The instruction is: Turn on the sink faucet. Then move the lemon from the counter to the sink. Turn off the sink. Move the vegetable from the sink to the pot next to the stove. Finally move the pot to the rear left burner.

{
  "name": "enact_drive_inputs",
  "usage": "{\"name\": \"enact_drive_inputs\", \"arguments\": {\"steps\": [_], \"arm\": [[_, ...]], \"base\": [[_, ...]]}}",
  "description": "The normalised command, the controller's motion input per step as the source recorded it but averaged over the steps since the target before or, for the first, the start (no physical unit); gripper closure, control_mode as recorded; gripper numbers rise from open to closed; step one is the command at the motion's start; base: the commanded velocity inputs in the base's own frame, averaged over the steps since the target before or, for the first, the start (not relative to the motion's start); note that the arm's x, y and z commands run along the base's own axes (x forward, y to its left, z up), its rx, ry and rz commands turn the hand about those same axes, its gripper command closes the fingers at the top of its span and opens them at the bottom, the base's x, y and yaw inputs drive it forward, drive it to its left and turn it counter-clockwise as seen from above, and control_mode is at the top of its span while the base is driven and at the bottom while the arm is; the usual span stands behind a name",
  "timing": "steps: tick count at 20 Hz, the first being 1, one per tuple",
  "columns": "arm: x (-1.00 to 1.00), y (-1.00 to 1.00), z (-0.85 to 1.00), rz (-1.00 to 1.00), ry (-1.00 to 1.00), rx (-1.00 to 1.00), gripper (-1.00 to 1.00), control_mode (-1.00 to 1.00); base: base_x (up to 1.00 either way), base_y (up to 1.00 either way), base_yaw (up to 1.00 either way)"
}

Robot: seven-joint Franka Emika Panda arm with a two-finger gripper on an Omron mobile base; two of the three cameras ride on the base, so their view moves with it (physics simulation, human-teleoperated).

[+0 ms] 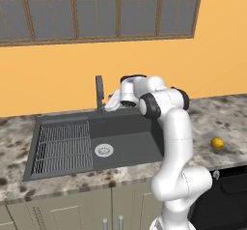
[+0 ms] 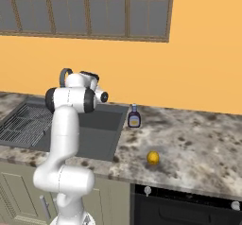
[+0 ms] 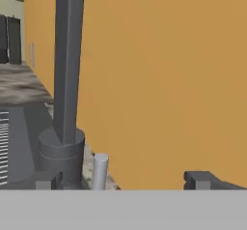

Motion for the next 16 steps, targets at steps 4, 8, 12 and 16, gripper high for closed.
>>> {"name": "enact_drive_inputs", "arguments": {"steps": [4, 8, 12, 16], "arm": [[0.29, 0.21, -0.13, 0.0, 0.05, 0.01, 1.0, -1.0], [0.05, 0.06, -0.12, 0.0, 0.03, 0.0, 1.0, -1.0], [0.0, 0.0, -0.08, 0.0, 0.0, 0.0, 1.0, -1.0], [0.0, -0.02, -0.12, -0.04, 0.0, 0.0, 1.0, -1.0]], "base": [[0.0, 0.0, 0.0], [0.0, 0.0, 0.0], [0.0, 0.0, 0.0], [0.0, 0.0, 0.0]]}}
